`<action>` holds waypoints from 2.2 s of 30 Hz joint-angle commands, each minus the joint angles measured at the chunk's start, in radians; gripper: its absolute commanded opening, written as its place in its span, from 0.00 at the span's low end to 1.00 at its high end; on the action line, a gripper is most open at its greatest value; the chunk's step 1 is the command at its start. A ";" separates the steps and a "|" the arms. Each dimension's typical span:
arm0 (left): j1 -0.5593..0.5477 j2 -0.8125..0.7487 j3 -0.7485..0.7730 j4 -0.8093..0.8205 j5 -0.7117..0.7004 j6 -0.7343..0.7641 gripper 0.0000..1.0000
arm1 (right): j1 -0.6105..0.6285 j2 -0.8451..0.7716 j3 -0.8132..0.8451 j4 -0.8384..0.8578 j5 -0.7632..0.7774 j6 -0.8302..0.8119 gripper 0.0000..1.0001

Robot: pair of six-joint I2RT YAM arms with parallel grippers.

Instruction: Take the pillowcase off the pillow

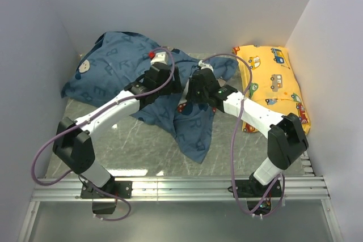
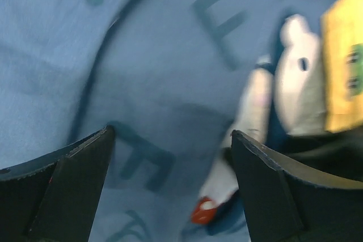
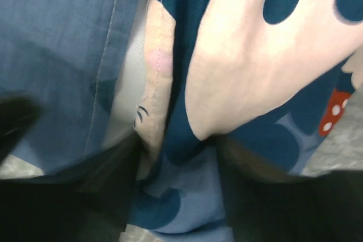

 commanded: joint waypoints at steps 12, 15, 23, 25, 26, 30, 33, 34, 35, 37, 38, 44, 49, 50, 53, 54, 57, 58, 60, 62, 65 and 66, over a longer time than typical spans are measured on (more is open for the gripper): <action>-0.025 0.108 0.106 -0.222 -0.343 -0.006 0.12 | -0.047 -0.237 -0.290 0.114 0.004 0.059 0.10; 0.007 0.122 0.152 -0.278 -0.377 0.000 0.00 | -0.082 -0.286 -0.373 0.146 -0.022 0.072 0.09; 0.242 0.017 0.106 -0.265 -0.313 0.006 0.00 | -0.176 -0.304 -0.540 0.235 -0.122 0.108 0.00; 0.286 0.014 0.078 -0.240 -0.278 0.023 0.00 | -0.193 -0.262 -0.573 0.295 -0.193 0.122 0.00; 0.287 0.037 0.069 -0.230 -0.227 0.039 0.00 | -0.193 -0.244 -0.577 0.315 -0.213 0.137 0.00; 0.213 0.114 0.078 -0.259 -0.215 0.046 0.00 | -0.181 -0.147 -0.573 0.411 -0.308 0.170 0.00; 0.136 0.092 0.064 -0.192 -0.181 0.075 0.13 | -0.158 -0.133 -0.557 0.413 -0.294 0.164 0.00; 0.120 0.089 0.077 -0.187 -0.178 0.087 0.26 | -0.156 -0.132 -0.556 0.411 -0.289 0.165 0.00; 0.094 0.098 0.096 -0.192 -0.179 0.092 0.30 | -0.156 -0.132 -0.554 0.411 -0.288 0.162 0.00; 0.072 0.112 0.181 -0.248 -0.201 0.101 0.43 | -0.156 -0.133 -0.550 0.410 -0.286 0.162 0.00; 0.052 0.121 0.227 -0.261 -0.204 0.105 0.50 | -0.156 -0.136 -0.548 0.410 -0.285 0.161 0.00; -0.017 0.115 0.330 -0.304 -0.222 0.125 0.69 | -0.156 -0.147 -0.536 0.405 -0.292 0.161 0.00; -0.084 0.099 0.391 -0.345 -0.233 0.136 0.73 | -0.156 -0.148 -0.530 0.399 -0.293 0.157 0.00; -0.097 0.099 0.406 -0.350 -0.228 0.138 0.75 | -0.154 -0.153 -0.530 0.399 -0.291 0.157 0.00; -0.147 0.096 0.387 -0.342 -0.196 0.110 0.82 | -0.154 -0.162 -0.530 0.395 -0.289 0.156 0.00; -0.163 0.097 0.370 -0.332 -0.187 0.092 0.87 | -0.154 -0.165 -0.528 0.396 -0.288 0.157 0.00; -0.226 0.126 0.296 -0.301 -0.202 0.054 0.92 | -0.156 -0.176 -0.534 0.401 -0.285 0.161 0.00; -0.249 0.141 0.279 -0.298 -0.213 0.043 0.94 | -0.156 -0.178 -0.536 0.401 -0.283 0.161 0.00; -0.262 0.184 0.238 -0.279 -0.218 0.017 0.97 | -0.156 -0.184 -0.540 0.401 -0.283 0.162 0.00; -0.282 0.223 0.209 -0.255 -0.233 0.007 0.99 | -0.156 -0.190 -0.548 0.402 -0.280 0.159 0.00; -0.286 0.304 0.225 -0.264 -0.339 -0.019 0.99 | -0.156 -0.193 -0.554 0.405 -0.280 0.159 0.00; -0.286 0.330 0.238 -0.284 -0.360 -0.029 0.99 | -0.156 -0.193 -0.556 0.408 -0.283 0.161 0.00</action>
